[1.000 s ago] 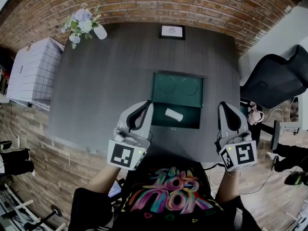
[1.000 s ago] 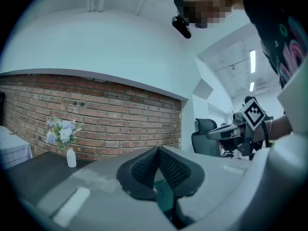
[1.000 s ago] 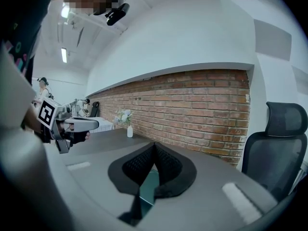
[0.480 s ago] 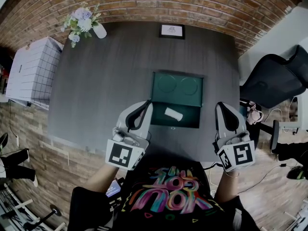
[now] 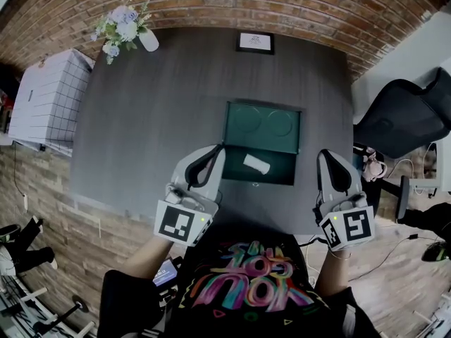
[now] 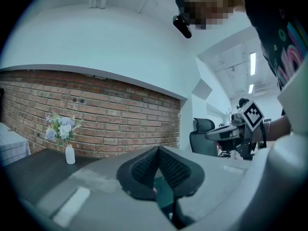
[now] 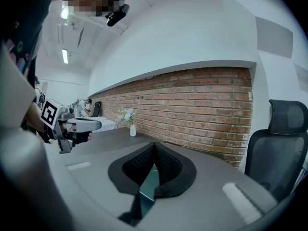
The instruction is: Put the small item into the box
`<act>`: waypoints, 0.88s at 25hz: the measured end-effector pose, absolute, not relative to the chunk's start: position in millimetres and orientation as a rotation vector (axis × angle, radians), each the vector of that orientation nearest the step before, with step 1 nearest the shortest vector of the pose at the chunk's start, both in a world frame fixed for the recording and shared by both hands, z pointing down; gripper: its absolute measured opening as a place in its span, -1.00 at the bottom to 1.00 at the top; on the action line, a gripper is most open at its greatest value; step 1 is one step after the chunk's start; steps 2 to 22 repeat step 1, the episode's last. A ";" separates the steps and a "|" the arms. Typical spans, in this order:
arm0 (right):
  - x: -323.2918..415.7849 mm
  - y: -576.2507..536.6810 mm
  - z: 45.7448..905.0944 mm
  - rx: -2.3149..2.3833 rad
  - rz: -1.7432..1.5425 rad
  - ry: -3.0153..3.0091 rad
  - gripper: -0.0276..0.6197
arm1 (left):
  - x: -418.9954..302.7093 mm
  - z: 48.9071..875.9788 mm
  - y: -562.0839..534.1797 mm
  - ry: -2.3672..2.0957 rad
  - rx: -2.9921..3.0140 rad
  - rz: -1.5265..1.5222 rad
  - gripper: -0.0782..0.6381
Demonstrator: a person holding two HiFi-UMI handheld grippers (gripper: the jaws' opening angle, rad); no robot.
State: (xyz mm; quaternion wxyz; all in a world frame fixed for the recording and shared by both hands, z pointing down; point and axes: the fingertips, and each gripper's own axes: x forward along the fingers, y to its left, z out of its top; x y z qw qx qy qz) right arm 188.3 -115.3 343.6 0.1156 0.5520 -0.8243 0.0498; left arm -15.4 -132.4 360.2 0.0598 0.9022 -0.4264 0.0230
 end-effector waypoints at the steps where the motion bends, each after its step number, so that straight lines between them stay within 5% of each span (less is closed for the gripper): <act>1: 187.6 -114.9 343.4 1.616 0.142 -2.418 -0.91 | -15.4 360.4 -132.4 -1.288 2.734 0.070 -0.78; 22: 187.6 -114.9 343.4 1.616 0.142 -2.418 -0.91 | -15.4 360.4 -132.4 -1.288 2.734 0.070 -0.78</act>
